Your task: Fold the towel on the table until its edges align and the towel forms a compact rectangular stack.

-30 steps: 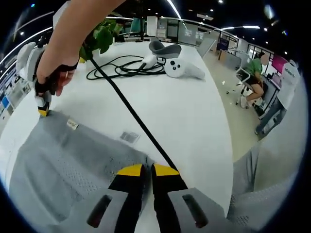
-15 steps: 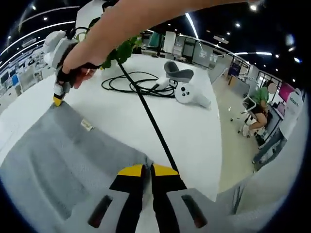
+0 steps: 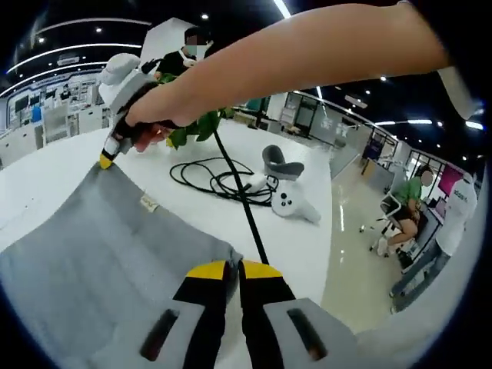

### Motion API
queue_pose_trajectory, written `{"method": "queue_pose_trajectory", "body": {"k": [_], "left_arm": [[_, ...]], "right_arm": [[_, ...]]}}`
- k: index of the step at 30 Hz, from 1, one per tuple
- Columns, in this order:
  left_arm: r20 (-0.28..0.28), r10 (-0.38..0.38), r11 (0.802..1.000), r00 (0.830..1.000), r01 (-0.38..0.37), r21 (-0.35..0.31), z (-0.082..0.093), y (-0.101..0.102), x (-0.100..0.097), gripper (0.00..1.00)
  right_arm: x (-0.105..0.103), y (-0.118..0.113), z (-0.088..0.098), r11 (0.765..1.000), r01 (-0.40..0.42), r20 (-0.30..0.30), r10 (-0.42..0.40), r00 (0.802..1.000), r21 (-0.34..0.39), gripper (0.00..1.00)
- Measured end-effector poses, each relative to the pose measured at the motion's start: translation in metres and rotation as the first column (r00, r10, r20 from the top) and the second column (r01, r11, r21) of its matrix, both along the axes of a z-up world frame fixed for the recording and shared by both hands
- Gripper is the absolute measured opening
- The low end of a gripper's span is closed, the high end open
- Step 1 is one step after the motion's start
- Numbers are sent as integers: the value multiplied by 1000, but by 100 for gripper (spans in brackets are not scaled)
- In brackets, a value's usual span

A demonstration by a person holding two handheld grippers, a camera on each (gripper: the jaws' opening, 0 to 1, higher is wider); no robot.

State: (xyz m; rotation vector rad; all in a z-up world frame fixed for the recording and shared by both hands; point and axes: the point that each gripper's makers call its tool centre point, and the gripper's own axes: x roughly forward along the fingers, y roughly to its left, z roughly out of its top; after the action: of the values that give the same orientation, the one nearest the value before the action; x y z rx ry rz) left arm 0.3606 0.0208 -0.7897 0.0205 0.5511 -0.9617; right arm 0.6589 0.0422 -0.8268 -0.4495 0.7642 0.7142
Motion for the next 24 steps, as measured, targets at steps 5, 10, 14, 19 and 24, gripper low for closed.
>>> {"method": "queue_pose_trajectory", "body": {"k": [5, 10, 14, 19, 24], "left_arm": [[22, 21, 998, 1000, -20, -61, 28, 0, 6, 5], [61, 41, 993, 997, -34, -111, 55, 3, 11, 5], [98, 29, 990, 995, -15, -140, 75, 1, 9, 5], [122, 17, 994, 992, -3, -110, 76, 6, 8, 5], [165, 8, 994, 986, 11, -111, 91, 15, 3, 5]], "right_arm": [[3, 2, 23, 1000, 8, 29, -7, 1000, -11, 1], [-2, 5, 50, 1000, 11, 42, -10, 999, -23, 1], [-2, 6, 61, 999, 23, 54, -21, 998, -33, 1], [-5, 13, 89, 999, 42, 77, -42, 996, 3, 1], [-7, 19, 106, 999, 30, 108, -29, 994, -10, 1]]}}
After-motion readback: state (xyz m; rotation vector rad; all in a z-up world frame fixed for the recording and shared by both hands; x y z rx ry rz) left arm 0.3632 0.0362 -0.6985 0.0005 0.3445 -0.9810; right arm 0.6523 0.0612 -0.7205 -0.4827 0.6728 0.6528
